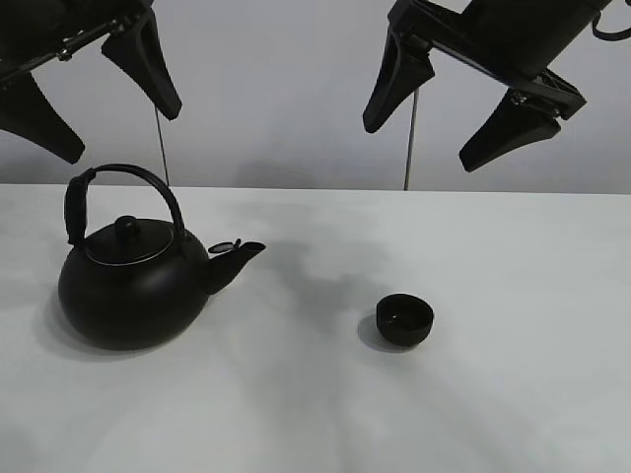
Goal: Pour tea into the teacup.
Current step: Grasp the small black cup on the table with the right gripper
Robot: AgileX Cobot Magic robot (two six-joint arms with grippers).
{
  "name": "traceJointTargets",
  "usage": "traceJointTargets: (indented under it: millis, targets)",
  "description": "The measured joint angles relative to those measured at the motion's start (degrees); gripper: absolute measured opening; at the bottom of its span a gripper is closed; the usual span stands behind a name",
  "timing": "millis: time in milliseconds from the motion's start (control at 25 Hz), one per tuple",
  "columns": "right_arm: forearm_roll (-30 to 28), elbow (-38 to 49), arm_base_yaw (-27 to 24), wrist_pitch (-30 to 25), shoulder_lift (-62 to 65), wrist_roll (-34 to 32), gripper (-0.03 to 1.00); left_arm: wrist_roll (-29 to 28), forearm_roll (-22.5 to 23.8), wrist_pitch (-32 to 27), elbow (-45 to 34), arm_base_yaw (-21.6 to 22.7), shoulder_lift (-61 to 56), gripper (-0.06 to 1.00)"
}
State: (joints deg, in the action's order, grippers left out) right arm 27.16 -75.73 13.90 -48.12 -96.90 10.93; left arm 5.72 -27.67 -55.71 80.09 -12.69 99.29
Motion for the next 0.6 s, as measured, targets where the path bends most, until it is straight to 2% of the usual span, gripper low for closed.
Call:
traceJointTargets:
  millis: [200,320,480,600]
  targets:
    - [-0.1,0.0,0.0,0.0,0.0,0.2,0.69,0.0,0.0,0.0,0.0,0.0,0.0,0.70]
    - [-2.1,0.0,0.2,-0.7,0.0,4.3,0.69,0.0,0.0,0.0,0.0,0.0,0.0,0.70]
    - [-12.8,0.0,3.1,-1.6,-0.8,5.6,0.69,0.0,0.0,0.0,0.0,0.0,0.0,0.70]
    - [-20.6,0.4,8.1,-1.5,-3.4,3.7,0.69,0.0,0.0,0.0,0.0,0.0,0.0,0.70]
